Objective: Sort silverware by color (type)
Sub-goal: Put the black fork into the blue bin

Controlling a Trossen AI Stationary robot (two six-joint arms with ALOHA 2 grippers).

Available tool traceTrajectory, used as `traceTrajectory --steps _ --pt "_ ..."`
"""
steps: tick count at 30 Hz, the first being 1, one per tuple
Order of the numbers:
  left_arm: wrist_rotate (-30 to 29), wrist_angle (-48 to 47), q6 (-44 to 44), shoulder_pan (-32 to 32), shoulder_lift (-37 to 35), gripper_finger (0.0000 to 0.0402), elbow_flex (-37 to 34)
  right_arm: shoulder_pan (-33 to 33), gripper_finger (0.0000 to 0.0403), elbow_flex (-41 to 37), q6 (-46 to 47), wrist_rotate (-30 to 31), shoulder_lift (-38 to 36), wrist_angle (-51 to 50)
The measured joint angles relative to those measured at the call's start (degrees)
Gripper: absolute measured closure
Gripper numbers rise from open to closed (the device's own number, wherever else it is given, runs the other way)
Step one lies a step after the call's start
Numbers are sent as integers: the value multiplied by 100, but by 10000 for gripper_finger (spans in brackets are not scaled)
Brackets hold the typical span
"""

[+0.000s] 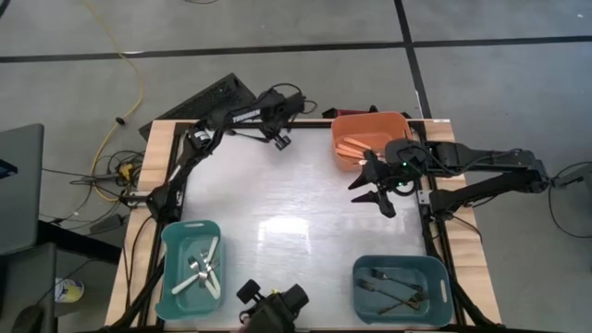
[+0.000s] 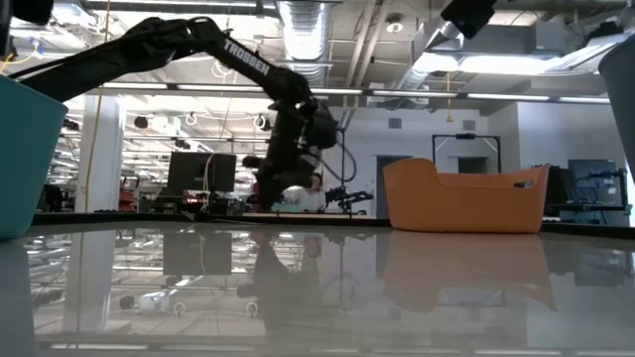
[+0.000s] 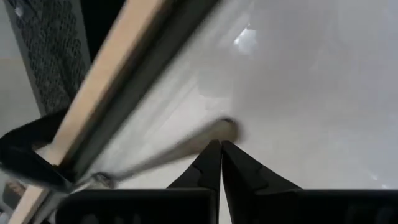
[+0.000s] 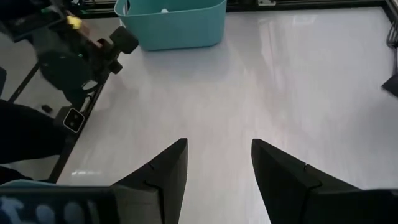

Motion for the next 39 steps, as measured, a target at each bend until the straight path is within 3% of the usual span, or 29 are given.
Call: traceTrajectory --steps 13,20,24,30,34,39 --pt "690 94 26 277 293 401 -57 17 203 0 168 -51 0 -485" --pt "1418 -263 -184 323 387 401 -43 6 203 0 41 -51 0 -418" --pt "1385 -459 -372 251 378 401 -55 2 203 0 -48 -51 0 -411" --pt "1443 -795 278 192 336 401 -76 2 203 0 -2 -50 0 -415" --pt "2139 -780 223 86 327 401 -188 9 203 0 187 -49 0 -409" --pt "2300 -777 377 -460 318 401 -243 81 203 0 660 -45 0 -375"
